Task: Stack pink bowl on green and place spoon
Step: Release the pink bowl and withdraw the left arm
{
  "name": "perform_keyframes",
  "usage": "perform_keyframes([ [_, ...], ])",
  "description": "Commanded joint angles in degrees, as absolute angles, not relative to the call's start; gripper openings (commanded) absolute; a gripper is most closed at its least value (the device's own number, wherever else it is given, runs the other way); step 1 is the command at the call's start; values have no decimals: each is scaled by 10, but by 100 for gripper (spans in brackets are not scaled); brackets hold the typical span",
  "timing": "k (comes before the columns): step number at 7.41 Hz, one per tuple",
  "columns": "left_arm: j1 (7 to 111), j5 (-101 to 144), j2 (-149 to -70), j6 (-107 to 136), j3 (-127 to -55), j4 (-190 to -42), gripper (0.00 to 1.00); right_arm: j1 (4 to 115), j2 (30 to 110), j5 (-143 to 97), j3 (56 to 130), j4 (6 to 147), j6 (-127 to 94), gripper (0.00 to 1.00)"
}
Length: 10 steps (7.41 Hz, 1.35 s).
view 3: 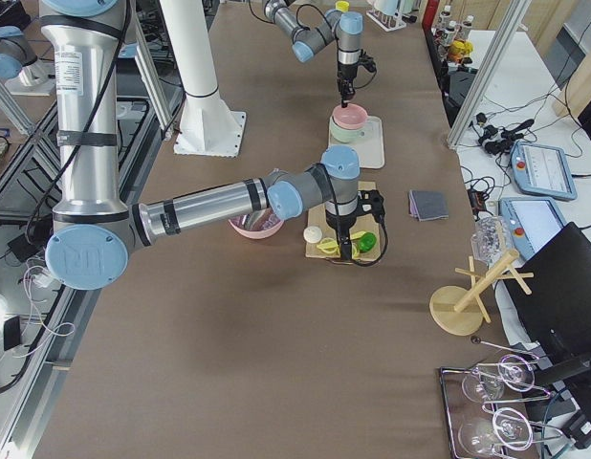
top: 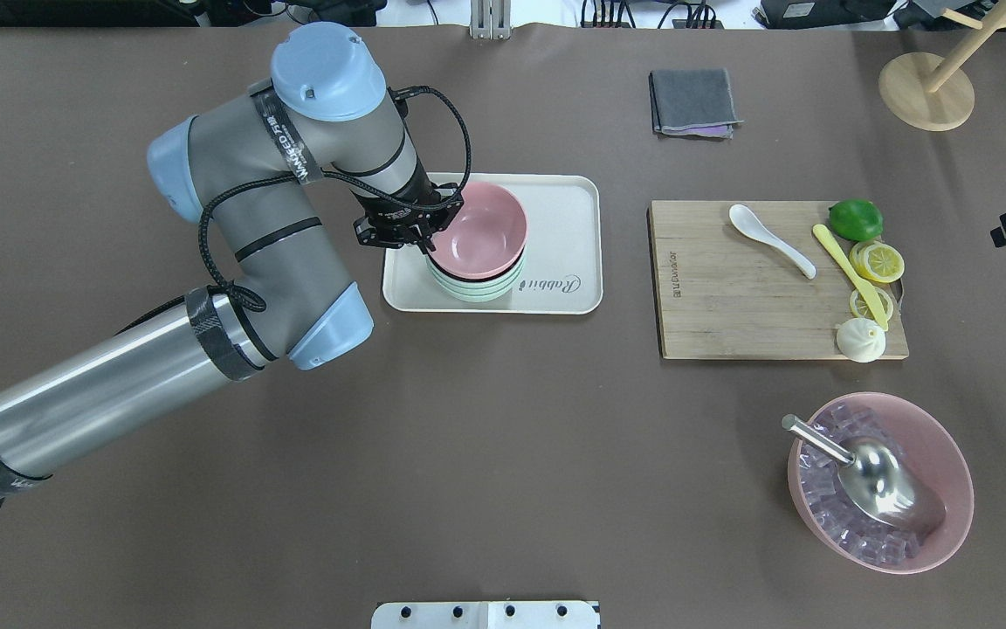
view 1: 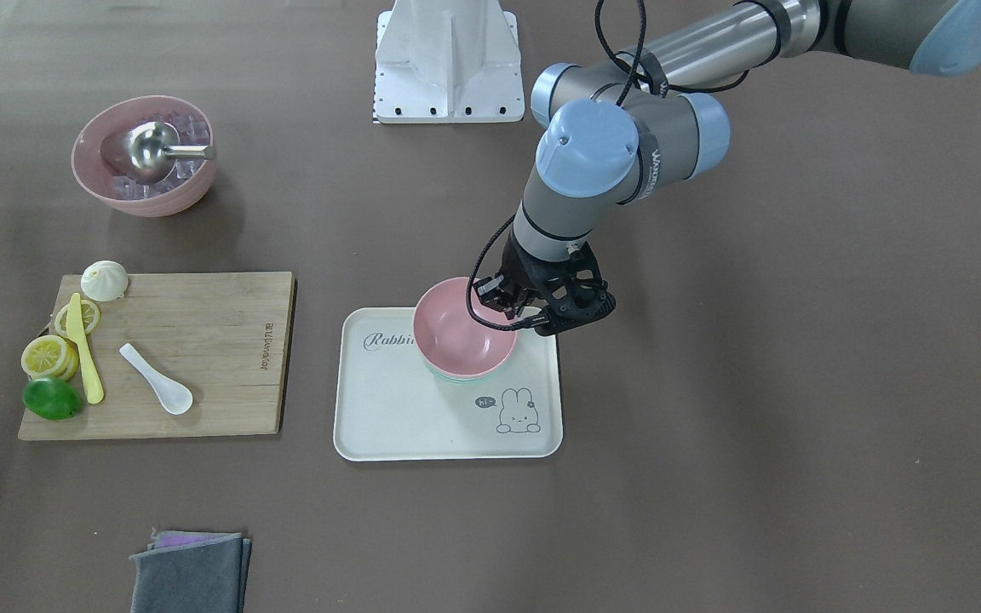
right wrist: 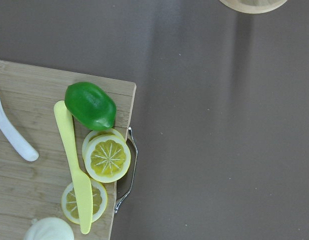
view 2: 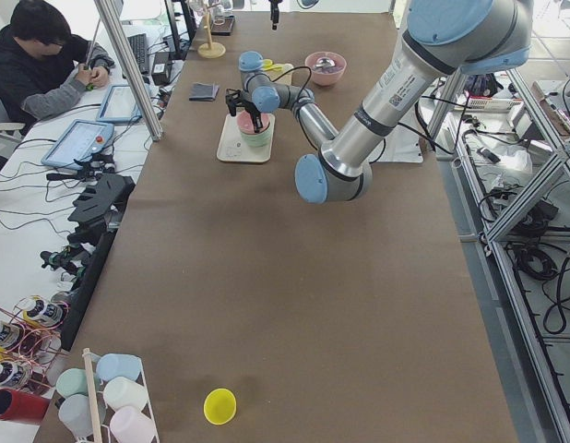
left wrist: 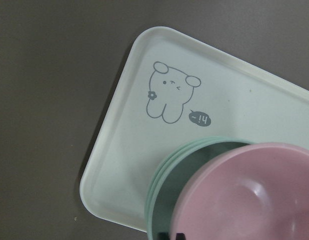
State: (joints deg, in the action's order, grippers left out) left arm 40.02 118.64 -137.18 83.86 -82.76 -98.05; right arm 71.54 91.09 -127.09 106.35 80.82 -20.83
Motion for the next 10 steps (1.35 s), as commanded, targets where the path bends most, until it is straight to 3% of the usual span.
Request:
perform_keyframes([
  [1, 400, 1186, -1371, 837, -822, -983, 0, 715, 911, -1271, 1063, 809, -208, 100],
  [4, 389, 1180, -1369, 836, -821, -983, 0, 715, 911, -1271, 1063, 809, -207, 100],
  [5, 388, 1179, -1368, 807, -822, -984, 7, 715, 911, -1271, 1063, 809, -207, 100],
  [6, 388, 1180, -1359, 761, -828, -986, 73, 715, 911, -1271, 1063, 809, -208, 100],
  [7, 391, 1180, -1347, 742, -843, -1009, 98, 715, 911, -1271, 1064, 809, -208, 100],
  [10, 501, 1301, -1274, 624, -940, -971, 98, 703, 873, -1268, 1054, 809, -207, 100],
])
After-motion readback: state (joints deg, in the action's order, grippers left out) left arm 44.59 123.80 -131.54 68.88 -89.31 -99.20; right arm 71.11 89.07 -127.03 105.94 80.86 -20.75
